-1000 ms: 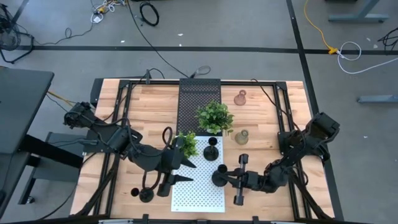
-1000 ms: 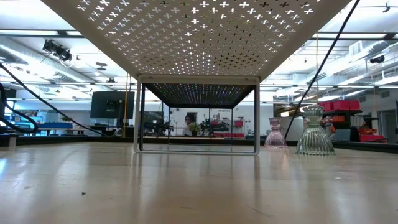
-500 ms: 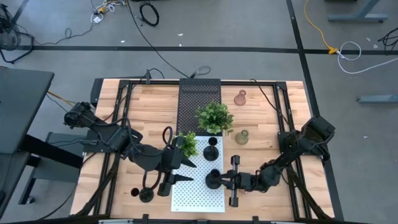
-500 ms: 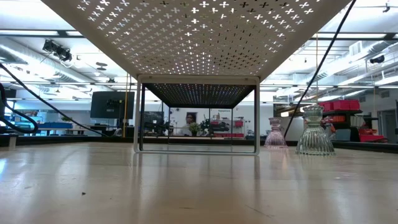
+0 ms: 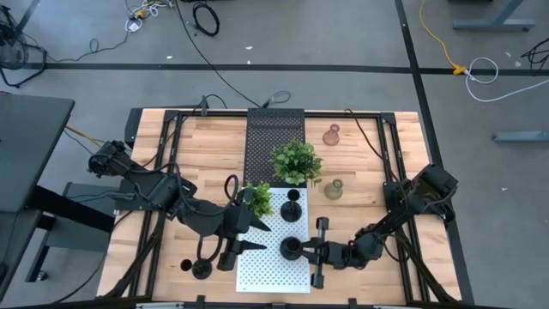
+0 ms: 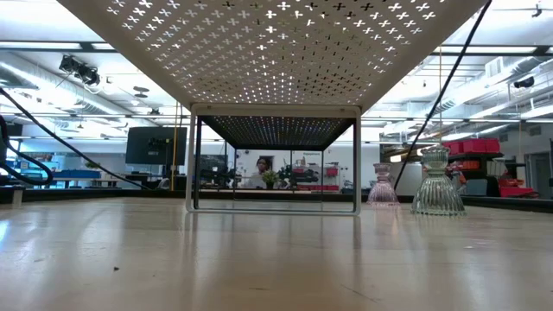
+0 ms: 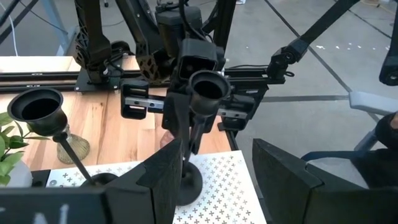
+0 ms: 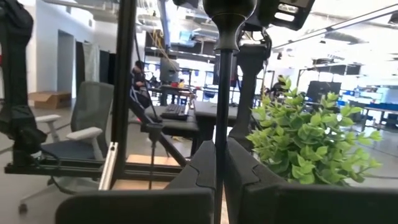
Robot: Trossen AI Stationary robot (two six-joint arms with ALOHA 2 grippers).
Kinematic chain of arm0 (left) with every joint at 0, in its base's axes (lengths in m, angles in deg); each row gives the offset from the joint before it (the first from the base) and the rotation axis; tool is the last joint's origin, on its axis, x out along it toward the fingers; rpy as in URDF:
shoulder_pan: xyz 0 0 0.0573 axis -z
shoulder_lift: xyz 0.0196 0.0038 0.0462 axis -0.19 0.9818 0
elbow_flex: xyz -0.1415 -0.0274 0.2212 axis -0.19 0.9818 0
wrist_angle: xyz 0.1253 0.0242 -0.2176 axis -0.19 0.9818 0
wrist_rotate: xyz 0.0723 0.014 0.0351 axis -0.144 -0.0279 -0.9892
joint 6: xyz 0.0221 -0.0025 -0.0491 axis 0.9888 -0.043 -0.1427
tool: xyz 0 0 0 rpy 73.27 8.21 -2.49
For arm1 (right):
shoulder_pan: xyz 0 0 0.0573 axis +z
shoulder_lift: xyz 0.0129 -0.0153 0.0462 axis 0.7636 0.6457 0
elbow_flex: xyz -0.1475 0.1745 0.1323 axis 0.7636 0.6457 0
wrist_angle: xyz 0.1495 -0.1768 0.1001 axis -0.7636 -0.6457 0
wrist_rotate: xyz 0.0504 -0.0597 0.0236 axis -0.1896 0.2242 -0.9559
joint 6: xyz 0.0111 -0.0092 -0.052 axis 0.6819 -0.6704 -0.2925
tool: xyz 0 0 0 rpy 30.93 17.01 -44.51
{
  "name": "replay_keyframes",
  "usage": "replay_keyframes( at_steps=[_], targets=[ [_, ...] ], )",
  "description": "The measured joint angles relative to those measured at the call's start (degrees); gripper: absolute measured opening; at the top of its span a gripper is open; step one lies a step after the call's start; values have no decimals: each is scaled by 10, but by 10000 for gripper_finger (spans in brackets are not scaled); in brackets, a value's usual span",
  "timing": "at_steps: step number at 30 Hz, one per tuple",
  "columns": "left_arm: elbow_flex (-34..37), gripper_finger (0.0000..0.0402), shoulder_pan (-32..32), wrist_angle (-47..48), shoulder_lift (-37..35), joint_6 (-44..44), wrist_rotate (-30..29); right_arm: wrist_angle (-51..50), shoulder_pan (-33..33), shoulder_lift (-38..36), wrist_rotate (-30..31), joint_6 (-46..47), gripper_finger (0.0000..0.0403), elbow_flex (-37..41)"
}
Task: Pick & Place candle stick holders
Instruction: Put the top black candle holder on the white shelf
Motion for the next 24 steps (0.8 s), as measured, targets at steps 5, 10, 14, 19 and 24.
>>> replay_keyframes(
  at_steps=[5,10,14,19,24],
  targets=[
    [0,197,2,2,0,0,0,0,0,0,2,12,0,12],
    [0,197,2,2,0,0,0,26,1,0,11,9,0,26],
    [0,197,2,2,0,0,0,39,-2,0,-7,22,0,36],
    [0,197,2,3,0,0,0,54,-3,0,-5,26,0,47],
    [0,197,2,3,0,0,0,63,-5,0,-15,26,0,49]
  ],
)
